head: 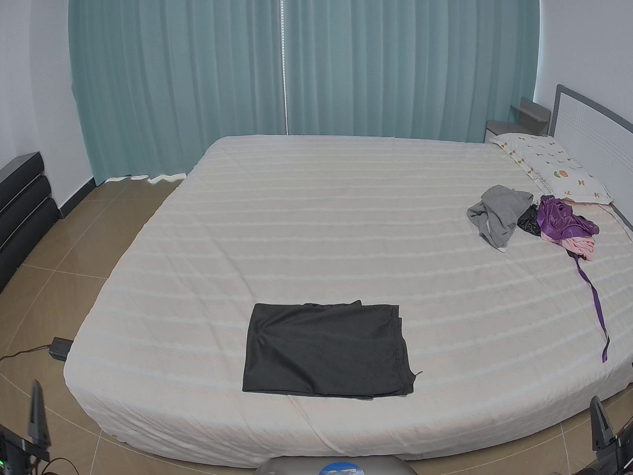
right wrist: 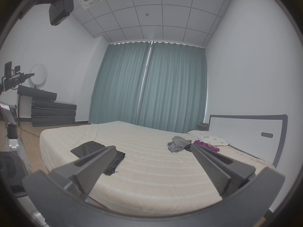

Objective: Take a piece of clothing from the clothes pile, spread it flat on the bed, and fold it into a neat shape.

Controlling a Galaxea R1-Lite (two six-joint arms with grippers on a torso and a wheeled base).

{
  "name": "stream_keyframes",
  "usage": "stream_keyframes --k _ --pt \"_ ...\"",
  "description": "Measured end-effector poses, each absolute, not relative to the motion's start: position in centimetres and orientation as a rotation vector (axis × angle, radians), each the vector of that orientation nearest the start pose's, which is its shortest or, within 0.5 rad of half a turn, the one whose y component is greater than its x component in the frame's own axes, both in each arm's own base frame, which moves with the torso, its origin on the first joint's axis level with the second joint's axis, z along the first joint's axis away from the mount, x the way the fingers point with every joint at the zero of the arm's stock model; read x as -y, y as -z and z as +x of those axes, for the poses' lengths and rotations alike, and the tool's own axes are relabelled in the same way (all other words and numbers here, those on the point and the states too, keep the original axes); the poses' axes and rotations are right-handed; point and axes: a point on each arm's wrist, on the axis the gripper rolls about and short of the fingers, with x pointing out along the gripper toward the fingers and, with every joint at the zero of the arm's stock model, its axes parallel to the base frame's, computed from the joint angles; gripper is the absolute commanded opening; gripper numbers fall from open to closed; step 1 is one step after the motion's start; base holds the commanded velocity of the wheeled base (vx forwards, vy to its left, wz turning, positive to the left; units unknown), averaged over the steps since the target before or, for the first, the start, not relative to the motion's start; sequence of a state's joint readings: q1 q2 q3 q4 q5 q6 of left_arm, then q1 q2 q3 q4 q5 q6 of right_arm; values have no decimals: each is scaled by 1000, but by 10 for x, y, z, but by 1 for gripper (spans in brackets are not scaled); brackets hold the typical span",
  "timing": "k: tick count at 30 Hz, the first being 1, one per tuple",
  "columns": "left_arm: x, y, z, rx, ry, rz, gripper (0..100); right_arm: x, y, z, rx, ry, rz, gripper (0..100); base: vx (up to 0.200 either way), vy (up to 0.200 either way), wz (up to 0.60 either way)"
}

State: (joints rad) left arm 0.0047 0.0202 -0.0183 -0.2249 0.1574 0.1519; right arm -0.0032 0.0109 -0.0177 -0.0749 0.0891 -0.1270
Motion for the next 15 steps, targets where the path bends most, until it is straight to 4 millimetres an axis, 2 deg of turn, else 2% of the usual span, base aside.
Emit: stream_keyframes --k 5,8,15 --pt "-3 -86 -23 49 -145 126 100 -2 -87 -24 77 -82 -107 100 0 0 0" --pt "-2 -86 -24 48 -111 109 100 -2 -84 -23 45 -79 -78 100 0 0 0" --pt "2 -86 -24 62 109 11 100 -2 -81 -25 -13 -86 -41 100 0 0 0"
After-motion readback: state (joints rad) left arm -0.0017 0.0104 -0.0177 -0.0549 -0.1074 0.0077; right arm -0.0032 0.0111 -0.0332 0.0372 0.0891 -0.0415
